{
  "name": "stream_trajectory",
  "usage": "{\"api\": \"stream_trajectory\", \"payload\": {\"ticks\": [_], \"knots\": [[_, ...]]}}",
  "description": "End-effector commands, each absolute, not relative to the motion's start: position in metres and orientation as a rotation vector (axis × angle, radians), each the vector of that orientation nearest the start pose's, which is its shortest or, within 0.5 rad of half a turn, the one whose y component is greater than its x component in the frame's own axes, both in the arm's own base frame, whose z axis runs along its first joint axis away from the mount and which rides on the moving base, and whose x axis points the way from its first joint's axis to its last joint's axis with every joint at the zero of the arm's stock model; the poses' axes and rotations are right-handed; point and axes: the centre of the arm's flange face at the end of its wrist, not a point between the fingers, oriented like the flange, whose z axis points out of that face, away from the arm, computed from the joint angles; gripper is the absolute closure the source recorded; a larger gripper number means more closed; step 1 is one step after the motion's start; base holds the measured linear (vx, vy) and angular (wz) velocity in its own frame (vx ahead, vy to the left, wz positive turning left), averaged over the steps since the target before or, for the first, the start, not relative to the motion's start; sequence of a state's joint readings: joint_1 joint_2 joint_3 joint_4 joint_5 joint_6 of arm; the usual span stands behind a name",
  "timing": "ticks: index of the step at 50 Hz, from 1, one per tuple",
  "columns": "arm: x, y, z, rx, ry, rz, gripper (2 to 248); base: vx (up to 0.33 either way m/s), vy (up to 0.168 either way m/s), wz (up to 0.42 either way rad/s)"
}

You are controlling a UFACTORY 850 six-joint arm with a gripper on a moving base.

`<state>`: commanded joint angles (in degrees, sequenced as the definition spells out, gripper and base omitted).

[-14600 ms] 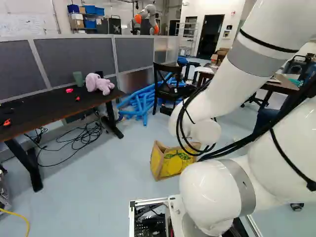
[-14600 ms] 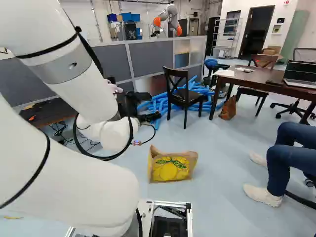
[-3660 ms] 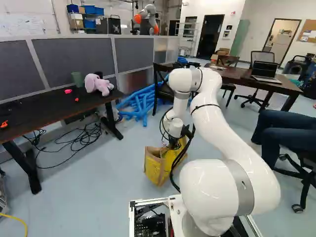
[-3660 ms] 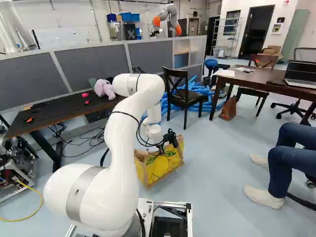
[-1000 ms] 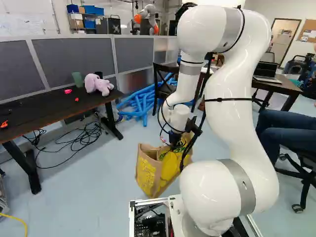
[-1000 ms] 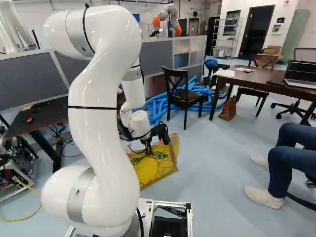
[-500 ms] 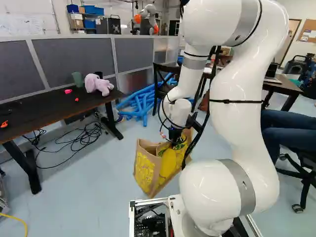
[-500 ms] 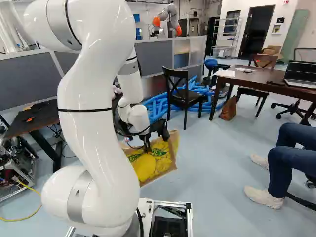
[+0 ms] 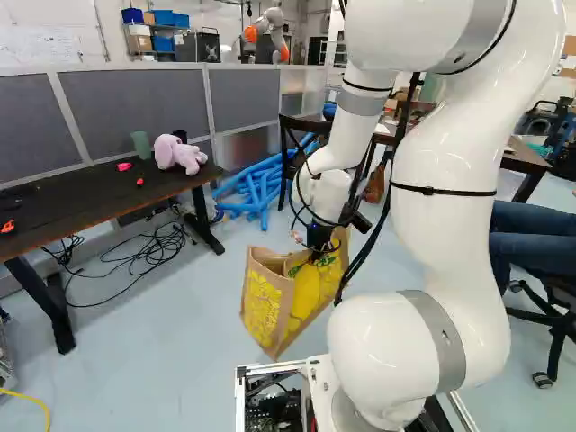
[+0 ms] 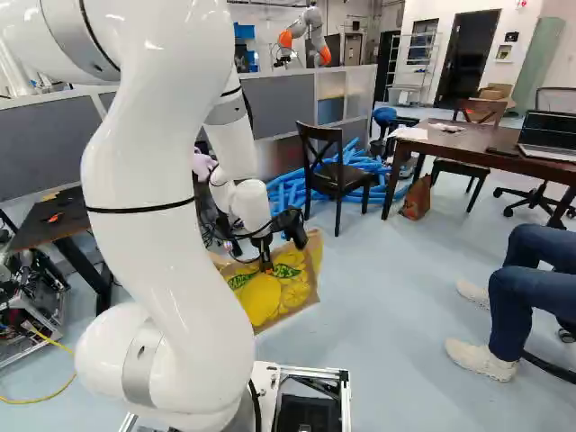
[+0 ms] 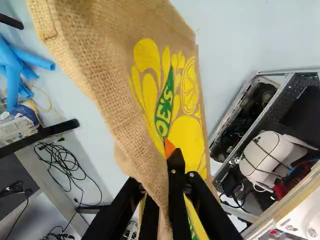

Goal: Pick up the bag on the ground and place it on the table

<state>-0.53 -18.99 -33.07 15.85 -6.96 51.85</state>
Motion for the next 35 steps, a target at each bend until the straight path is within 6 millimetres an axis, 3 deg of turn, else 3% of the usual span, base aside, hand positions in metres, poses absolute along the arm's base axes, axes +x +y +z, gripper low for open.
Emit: {"api": "stream_trajectory", "payload": {"ticks": [35], "knots": [[0.384, 0.0, 0.316, -2.62, 1.531, -0.169, 228, 0.0, 0.0, 0.0]]}}
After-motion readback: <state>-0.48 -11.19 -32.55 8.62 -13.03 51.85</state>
